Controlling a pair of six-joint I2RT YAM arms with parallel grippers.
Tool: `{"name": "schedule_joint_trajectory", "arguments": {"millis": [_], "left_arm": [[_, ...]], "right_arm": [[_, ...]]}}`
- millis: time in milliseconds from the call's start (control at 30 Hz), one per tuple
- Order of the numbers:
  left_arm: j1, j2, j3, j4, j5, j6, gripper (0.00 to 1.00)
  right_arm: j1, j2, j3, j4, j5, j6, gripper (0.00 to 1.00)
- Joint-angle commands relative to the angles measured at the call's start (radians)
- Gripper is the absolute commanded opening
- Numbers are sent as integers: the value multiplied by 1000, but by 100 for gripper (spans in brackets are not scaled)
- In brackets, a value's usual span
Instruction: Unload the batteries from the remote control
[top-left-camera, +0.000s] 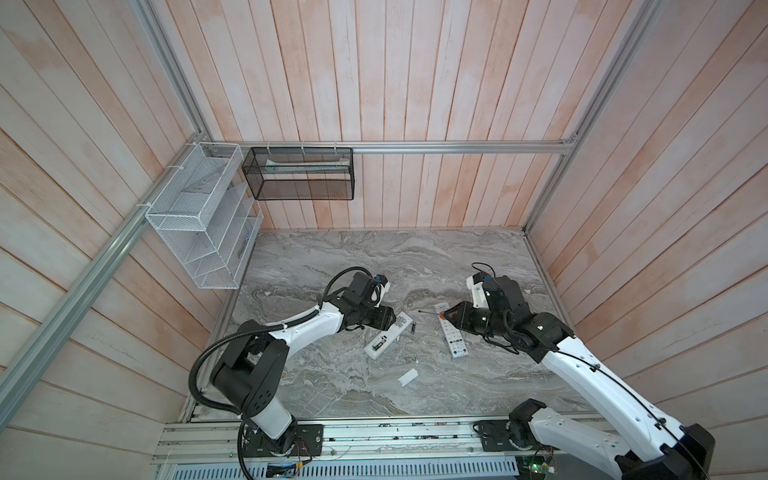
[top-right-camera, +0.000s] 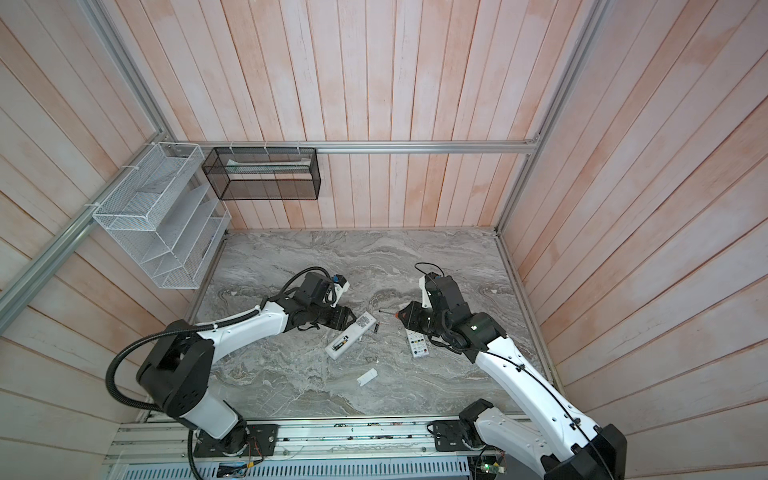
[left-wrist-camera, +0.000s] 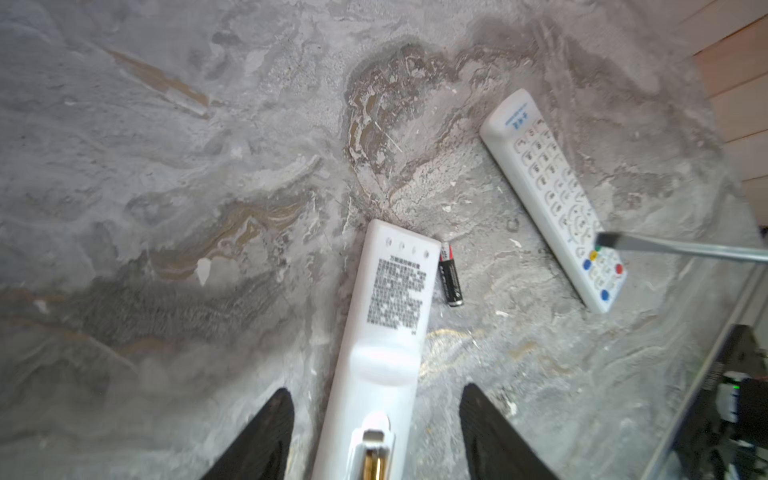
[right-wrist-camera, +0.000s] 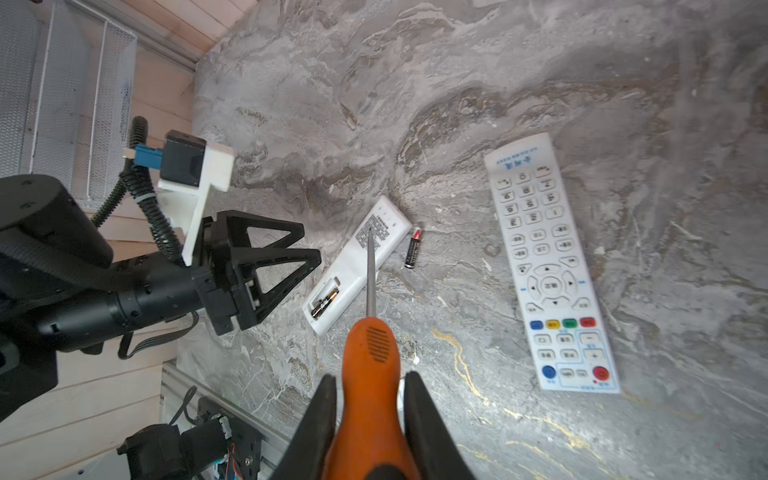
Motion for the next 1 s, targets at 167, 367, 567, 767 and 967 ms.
{"name": "schedule_joint_trajectory", "arguments": {"millis": [167,367,567,767,967], "left_arm": [[-47,151,149,-131,-130,182,70],[-82,226,219,-174,-157,218,73],[-96,264,233,-181,-155,227,74],[-97,300,242,-191,-164,234,74],[-94,339,263,-217,-146,240,57]], "right_arm": [[-56,-54,-64,-15,-73,-46,0],[-91,-67,-94,4,-108,-58,0],[-111,-65,-109,20,-131,-63,0],[-120,-66,-113,30,-144,-63,0],[-126,-76,-105,22,-136,-61,0]]}}
